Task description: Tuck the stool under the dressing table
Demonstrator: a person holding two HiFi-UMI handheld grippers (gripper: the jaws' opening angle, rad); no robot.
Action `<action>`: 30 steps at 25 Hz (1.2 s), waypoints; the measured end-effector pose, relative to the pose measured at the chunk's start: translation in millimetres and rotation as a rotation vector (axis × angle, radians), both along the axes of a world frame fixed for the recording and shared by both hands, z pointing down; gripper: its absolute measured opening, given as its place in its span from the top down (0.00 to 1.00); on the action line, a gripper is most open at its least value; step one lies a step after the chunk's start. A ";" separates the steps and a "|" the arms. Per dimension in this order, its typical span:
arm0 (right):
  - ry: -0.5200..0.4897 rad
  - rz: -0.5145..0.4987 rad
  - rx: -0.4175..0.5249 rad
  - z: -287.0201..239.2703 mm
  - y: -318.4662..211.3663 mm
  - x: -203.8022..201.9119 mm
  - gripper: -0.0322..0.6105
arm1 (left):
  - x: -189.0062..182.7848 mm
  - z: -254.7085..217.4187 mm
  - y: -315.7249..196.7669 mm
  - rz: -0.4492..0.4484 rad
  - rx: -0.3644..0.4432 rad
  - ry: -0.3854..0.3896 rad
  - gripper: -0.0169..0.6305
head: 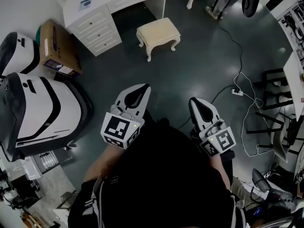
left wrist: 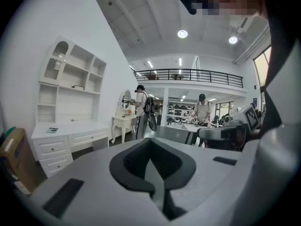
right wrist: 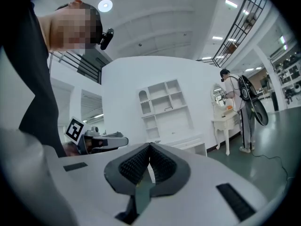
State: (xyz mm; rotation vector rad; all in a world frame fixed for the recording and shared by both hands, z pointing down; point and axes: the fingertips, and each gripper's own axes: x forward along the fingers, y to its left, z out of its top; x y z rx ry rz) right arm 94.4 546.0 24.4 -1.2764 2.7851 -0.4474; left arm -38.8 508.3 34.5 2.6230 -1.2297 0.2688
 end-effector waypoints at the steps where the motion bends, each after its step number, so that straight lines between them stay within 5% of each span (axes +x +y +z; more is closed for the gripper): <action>1: -0.012 -0.004 -0.010 1.7 0.2 3.0 0.92 | 6.6 0.7 0.5 0.004 -0.006 0.004 0.96; 10: -0.049 -0.018 -0.037 8.3 -33.6 23.8 0.92 | 44.3 5.7 -36.6 0.037 -0.015 0.002 0.96; 21: -0.033 0.027 -0.074 14.1 -141.2 37.2 0.92 | 45.0 11.5 -150.1 0.053 -0.021 0.007 0.96; 30: -0.055 -0.009 -0.109 17.2 -242.9 5.8 0.92 | 18.3 17.0 -240.5 0.046 -0.045 0.015 0.96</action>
